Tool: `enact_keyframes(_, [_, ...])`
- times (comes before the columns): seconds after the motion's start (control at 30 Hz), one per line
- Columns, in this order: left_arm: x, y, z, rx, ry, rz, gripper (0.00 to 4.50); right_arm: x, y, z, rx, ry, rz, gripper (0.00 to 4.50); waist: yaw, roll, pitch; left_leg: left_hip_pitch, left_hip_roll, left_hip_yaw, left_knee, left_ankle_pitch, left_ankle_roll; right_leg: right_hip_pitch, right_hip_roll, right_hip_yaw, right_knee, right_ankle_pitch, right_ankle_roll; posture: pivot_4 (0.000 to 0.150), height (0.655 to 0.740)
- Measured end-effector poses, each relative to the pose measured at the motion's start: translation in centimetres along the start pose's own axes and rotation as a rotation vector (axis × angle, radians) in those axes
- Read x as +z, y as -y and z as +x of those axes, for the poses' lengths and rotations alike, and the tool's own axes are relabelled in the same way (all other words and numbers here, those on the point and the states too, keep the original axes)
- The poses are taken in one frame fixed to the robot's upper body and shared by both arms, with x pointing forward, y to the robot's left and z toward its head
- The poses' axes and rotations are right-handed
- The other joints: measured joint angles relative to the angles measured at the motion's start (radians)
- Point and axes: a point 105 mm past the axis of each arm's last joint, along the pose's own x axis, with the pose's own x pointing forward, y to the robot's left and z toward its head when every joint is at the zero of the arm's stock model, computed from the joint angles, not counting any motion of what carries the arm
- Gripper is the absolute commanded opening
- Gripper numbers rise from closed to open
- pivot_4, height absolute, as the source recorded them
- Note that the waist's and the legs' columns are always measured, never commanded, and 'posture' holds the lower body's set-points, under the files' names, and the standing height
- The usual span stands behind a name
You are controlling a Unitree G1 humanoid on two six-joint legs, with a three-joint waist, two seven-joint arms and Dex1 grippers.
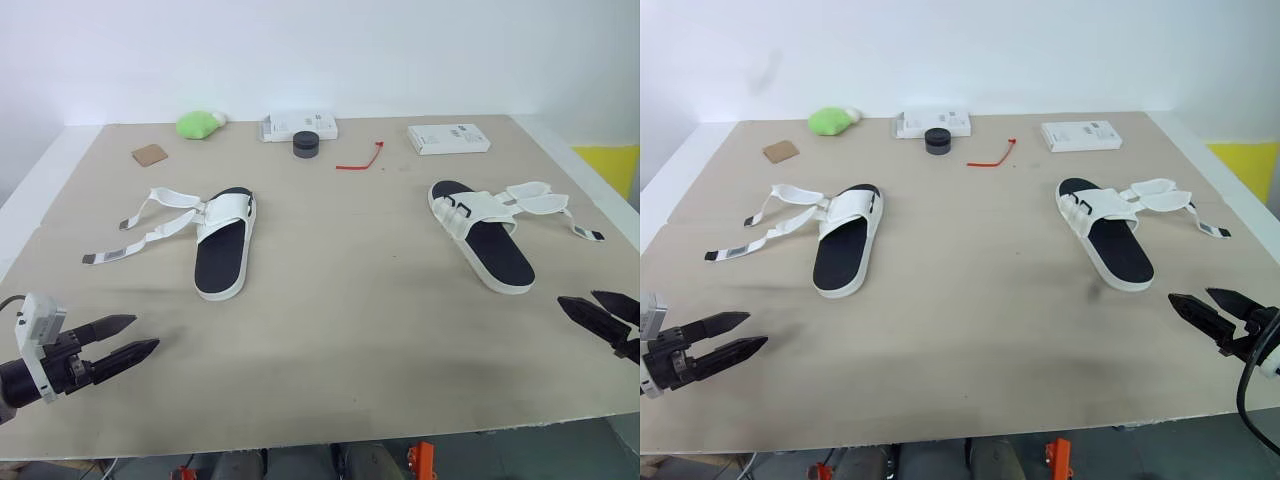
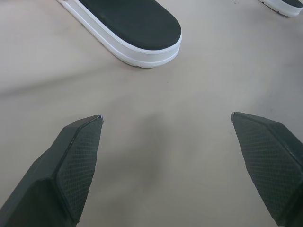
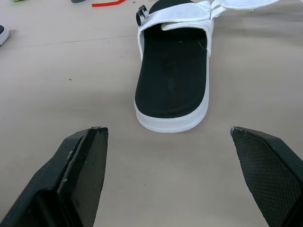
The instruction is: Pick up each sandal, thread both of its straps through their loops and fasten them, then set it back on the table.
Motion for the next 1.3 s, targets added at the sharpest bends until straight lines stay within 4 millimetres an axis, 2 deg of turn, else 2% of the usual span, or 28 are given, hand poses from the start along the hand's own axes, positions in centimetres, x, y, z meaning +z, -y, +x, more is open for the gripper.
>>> enact_keyframes(0.13, [0.2, -0.1, 0.5, -0.003, 0.004, 0.005, 4.50, 0.0, -0.3, 0.5, 0.010, -0.005, -0.003, 4.46, 0.000, 0.000, 0.000, 0.000, 0.000, 0.000, 0.000, 0.000, 0.000, 0.000, 0.000, 0.000, 0.000, 0.000, 0.000, 0.150, 0.7400])
enact_keyframes(0.17, [0.1, 0.7, 1.3, -0.051, -0.026, 0.010, 4.50, -0.3, -0.6, 1.0, 0.016, -0.012, 0.004, 4.46, 0.000, 0.000, 0.000, 0.000, 0.000, 0.000, 0.000, 0.000, 0.000, 0.000, 0.000, 0.000, 0.000, 0.000, 0.000, 0.150, 0.7400])
enact_keyframes(0.27, [0.1, 1.1, 1.6, -0.079, -0.051, 0.013, 4.50, -0.5, -0.7, 1.2, 0.011, -0.014, 0.008, 4.46, 0.000, 0.000, 0.000, 0.000, 0.000, 0.000, 0.000, 0.000, 0.000, 0.000, 0.000, 0.000, 0.000, 0.000, 0.000, 0.150, 0.7400])
enact_keyframes(0.5, [1.9, 1.3, 2.5, -0.132, -0.038, 0.068, 4.50, 0.1, -0.7, 1.7, -0.019, -0.006, 0.011, 4.46, 0.000, 0.000, 0.000, 0.000, 0.000, 0.000, 0.000, 0.000, 0.000, 0.000, 0.000, 0.001, 0.000, 0.001, 0.001, 0.150, 0.7400])
enact_keyframes(0.67, [4.2, 4.0, 4.8, -0.302, -0.013, 0.231, 4.50, 2.4, -2.2, 4.4, 0.002, 0.028, -0.009, 4.46, -0.002, 0.000, 0.000, 0.000, 0.000, 0.000, 0.001, 0.001, 0.001, 0.000, 0.001, 0.001, 0.000, 0.003, 0.001, 0.150, 0.7400])
enact_keyframes(0.83, [6.2, 6.5, 7.2, -0.464, 0.003, 0.356, 4.50, 4.6, -4.4, 8.8, 0.007, 0.027, -0.020, 4.46, -0.002, 0.001, 0.000, 0.000, 0.001, 0.000, 0.001, 0.001, 0.001, 0.000, 0.004, 0.002, 0.000, 0.004, 0.001, 0.150, 0.7400])
enact_keyframes(0.9, [6.6, 6.9, 7.6, -0.491, 0.014, 0.375, 4.50, 4.5, -4.7, 9.6, 0.002, 0.012, -0.023, 4.46, -0.002, 0.001, 0.000, -0.001, 0.001, 0.000, 0.001, 0.001, 0.001, 0.000, 0.004, 0.003, 0.000, 0.003, 0.001, 0.150, 0.7400])
enact_keyframes(1.0, [7.6, 8.6, 9.6, -0.584, 0.078, 0.410, 4.50, 3.4, -5.7, 12.8, -0.001, -0.052, -0.019, 4.46, -0.002, 0.001, 0.000, -0.002, 0.000, 0.000, 0.001, 0.001, 0.001, 0.000, 0.005, 0.004, 0.000, 0.006, 0.007, 0.150, 0.7400])
enact_keyframes(1.13, [7.9, 9.4, 11.5, -0.604, 0.117, 0.413, 4.50, 1.9, -4.6, 14.8, -0.065, -0.074, -0.023, 4.46, 0.000, 0.001, 0.000, -0.003, 0.000, -0.001, 0.001, 0.001, 0.001, 0.000, 0.005, 0.004, 0.000, 0.006, 0.008, 0.150, 0.7400])
enact_keyframes(1.3, [8.4, 10.0, 13.1, -0.592, 0.166, 0.401, 4.50, 1.9, -3.9, 15.5, -0.071, -0.025, -0.036, 4.46, -0.001, 0.001, 0.000, -0.002, 0.000, -0.001, 0.001, 0.001, 0.002, 0.000, 0.006, 0.004, 0.000, 0.006, 0.008, 0.150, 0.7400])
